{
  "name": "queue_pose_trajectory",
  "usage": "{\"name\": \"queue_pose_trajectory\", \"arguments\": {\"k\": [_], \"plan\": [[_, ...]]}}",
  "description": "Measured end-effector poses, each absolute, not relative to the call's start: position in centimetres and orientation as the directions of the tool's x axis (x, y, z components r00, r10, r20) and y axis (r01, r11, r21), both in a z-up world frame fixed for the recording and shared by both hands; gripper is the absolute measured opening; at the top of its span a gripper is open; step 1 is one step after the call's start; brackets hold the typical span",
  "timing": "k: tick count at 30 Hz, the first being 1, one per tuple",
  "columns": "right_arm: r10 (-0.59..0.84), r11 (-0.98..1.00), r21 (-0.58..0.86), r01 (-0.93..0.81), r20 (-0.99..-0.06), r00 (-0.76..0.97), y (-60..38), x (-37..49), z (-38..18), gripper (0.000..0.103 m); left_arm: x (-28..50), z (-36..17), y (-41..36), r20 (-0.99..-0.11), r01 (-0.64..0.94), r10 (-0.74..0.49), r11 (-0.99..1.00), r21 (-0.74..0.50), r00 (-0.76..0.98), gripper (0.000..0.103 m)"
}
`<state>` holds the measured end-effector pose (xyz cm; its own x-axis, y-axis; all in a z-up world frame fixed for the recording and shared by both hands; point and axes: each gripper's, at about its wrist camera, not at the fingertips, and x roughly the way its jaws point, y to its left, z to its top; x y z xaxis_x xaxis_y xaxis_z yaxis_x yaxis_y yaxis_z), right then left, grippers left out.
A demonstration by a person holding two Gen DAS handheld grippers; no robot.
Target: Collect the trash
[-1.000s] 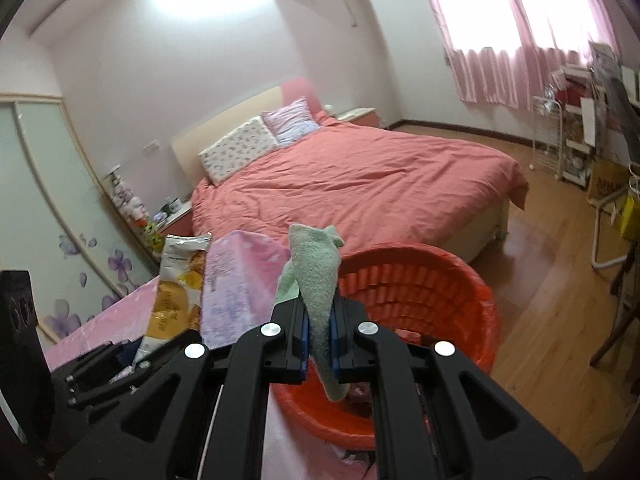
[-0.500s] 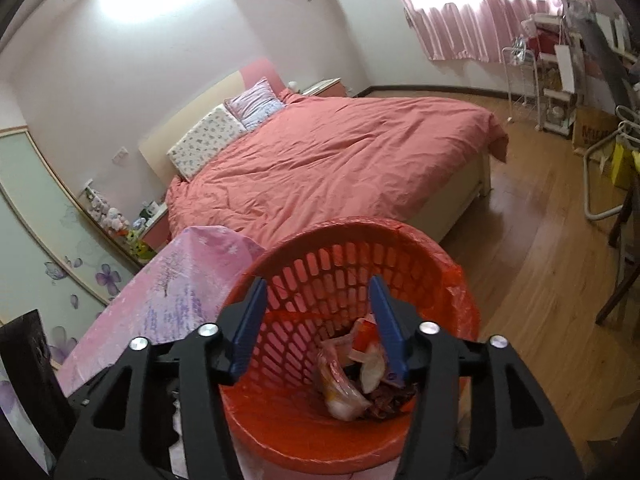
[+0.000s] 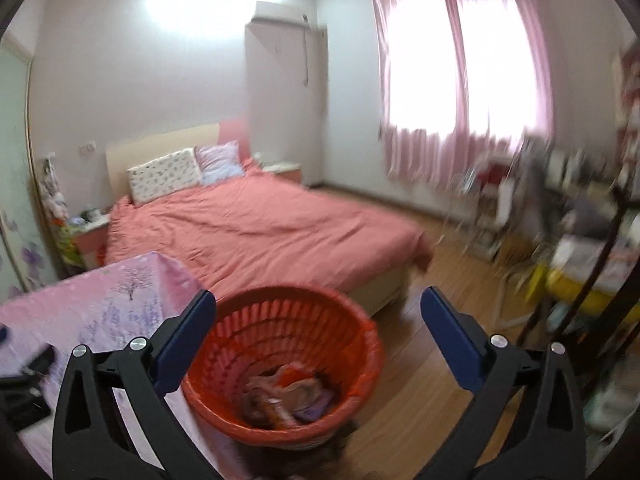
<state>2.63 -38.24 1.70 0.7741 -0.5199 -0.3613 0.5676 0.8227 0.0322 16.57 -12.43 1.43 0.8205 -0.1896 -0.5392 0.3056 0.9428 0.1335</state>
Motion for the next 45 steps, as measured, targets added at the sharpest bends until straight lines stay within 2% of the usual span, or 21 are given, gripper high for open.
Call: {"name": "queue_pose_trajectory", "arguments": {"k": [3, 5, 10, 17, 23, 29, 33, 39, 45], "plan": [[-0.568, 0.814, -0.054, 0.578, -0.281, 0.773, -35.4, 0.4, 2.8, 0.101, 14.2, 2.3, -9.7, -0.508, 0.268, -0.174, 0.956, 0.117, 0.844, 0.099], [-0.562, 0.821, -0.057, 0.568, -0.248, 0.789, -33.9, -1.2, 3.1, 0.101, 12.4, 2.7, -7.6, -0.491, 0.231, -0.155, 0.968, 0.097, 0.857, 0.099], [-0.514, 0.852, -0.032, 0.523, -0.249, 0.821, -30.7, -3.8, 2.8, 0.101, 7.9, 2.6, -3.6, -0.454, 0.142, -0.093, 0.987, 0.075, 0.886, 0.099], [-0.536, 0.838, 0.01, 0.546, -0.178, 0.825, -27.0, -6.4, 1.8, 0.101, 2.8, 1.3, 0.3, -0.42, 0.051, -0.028, 0.998, 0.042, 0.907, 0.099], [-0.532, 0.843, -0.054, 0.536, -0.239, 0.812, -25.6, -6.4, 0.4, 0.101, 0.6, 0.6, 2.0, -0.404, 0.031, -0.017, 0.999, 0.029, 0.915, 0.099], [-0.433, 0.881, 0.006, 0.473, -0.392, 0.812, -26.0, -6.0, -0.1, 0.101, 0.7, -0.8, 2.6, -0.475, 0.04, -0.045, 0.999, -0.02, 0.879, 0.099], [-0.44, 0.87, 0.0, 0.493, -0.454, 0.775, -25.9, -5.5, -0.5, 0.101, 0.8, -1.3, 2.8, -0.509, 0.037, -0.054, 0.998, -0.045, 0.859, 0.099], [-0.443, 0.856, 0.015, 0.517, -0.496, 0.747, -25.7, -5.6, -0.9, 0.101, 0.9, -1.2, 2.3, -0.511, 0.039, -0.052, 0.999, -0.037, 0.858, 0.099], [-0.479, 0.841, -0.008, 0.54, -0.472, 0.74, -25.4, -5.7, -0.6, 0.101, 1.2, -0.6, 1.8, -0.5, 0.038, -0.051, 0.999, -0.037, 0.864, 0.099]]}}
